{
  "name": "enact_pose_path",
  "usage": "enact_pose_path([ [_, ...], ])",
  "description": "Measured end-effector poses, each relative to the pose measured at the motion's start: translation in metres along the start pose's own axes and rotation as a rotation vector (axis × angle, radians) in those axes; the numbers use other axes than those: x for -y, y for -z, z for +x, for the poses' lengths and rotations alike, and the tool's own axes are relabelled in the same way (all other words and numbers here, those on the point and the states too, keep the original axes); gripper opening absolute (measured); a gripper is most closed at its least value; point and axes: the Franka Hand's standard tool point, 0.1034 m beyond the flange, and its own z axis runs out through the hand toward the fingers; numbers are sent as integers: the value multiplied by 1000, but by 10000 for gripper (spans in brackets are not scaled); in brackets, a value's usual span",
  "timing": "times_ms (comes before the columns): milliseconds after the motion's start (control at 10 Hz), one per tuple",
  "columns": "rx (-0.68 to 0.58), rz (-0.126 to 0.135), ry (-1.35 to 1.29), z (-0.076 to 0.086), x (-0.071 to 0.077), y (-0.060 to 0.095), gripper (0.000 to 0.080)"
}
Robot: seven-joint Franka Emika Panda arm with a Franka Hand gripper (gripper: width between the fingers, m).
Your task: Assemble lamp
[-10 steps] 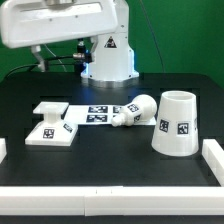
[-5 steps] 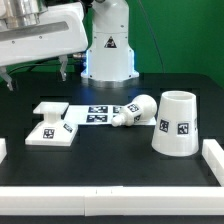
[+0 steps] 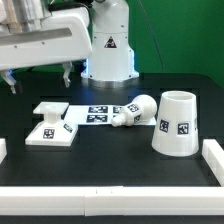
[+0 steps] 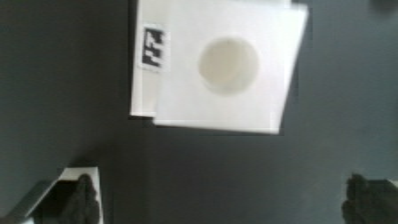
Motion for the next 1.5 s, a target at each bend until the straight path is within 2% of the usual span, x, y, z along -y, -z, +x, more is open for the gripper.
enact_pose_path([
  [100,-33,7,20,1,-3,-11,699],
  [200,-58,37,-26,-6,-17,-19,699],
  [400,-54,39,-25,-3,-11,-15,699],
  [600,-50,40,-28,-4,-11,-17,699],
  [800,-2,32,-110,-12,3,-32,699],
  [900,-6,29,-114,-10,5,-33,699],
  [1300,-68,0,-85,-8,-1,-33,699],
  [1500,-66,1,-84,-7,0,-33,699],
])
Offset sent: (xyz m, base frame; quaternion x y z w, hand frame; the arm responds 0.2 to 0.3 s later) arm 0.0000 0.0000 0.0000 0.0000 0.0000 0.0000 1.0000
